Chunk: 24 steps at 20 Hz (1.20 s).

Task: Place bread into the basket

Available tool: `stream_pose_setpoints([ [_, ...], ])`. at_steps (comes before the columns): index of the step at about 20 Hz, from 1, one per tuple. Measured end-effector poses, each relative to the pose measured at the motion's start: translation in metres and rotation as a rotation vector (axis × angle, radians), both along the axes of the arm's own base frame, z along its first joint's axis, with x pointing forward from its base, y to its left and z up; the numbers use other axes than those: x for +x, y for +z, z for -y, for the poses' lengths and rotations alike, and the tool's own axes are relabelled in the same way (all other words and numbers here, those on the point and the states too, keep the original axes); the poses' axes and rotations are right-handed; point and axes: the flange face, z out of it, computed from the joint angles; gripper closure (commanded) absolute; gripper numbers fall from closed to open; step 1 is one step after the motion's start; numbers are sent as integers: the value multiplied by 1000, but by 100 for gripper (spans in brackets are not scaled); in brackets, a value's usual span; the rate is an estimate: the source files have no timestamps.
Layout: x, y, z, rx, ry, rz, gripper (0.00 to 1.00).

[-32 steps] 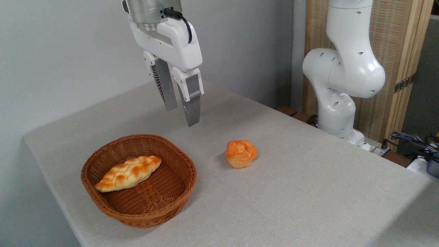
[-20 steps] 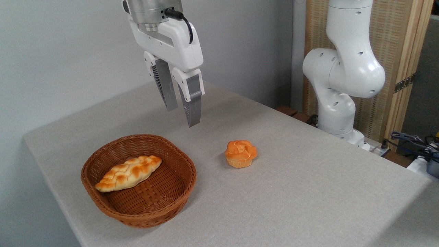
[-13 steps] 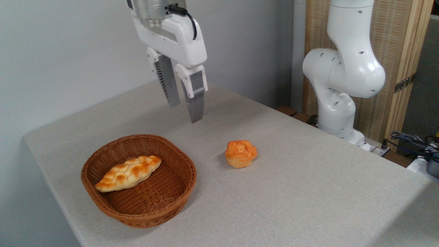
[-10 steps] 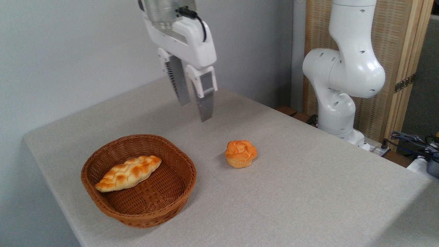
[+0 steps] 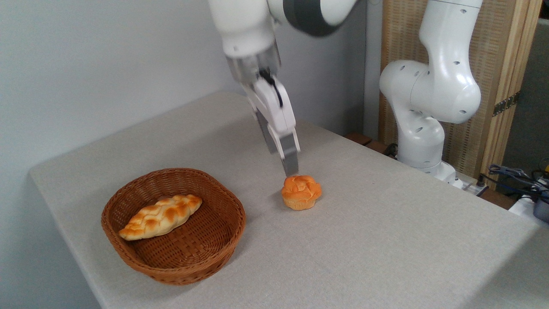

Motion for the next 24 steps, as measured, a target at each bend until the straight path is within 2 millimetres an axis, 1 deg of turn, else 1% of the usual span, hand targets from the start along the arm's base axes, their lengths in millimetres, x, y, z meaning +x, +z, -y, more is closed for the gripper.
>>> stream_pose_setpoints([
  [2, -5, -21, -4, 28, -50, -27, 0],
  [6, -14, -48, -9, 64, -111, -65, 0],
  [10, -18, -75, -9, 61, -128, -50, 1],
  [11, -19, -80, -9, 61, -131, -46, 12],
  [12, -20, -84, -8, 60, -133, -45, 29],
  [14, -22, -89, -8, 60, -135, -43, 60],
  [15, -22, -89, -8, 60, -136, -43, 70],
  [16, -22, -90, -8, 60, -136, -43, 78],
  [17, -22, -90, -8, 60, -136, -45, 82],
  [21, -24, -94, -7, 60, -137, -52, 84],
  [24, -24, -97, -2, 56, -145, -60, 84],
])
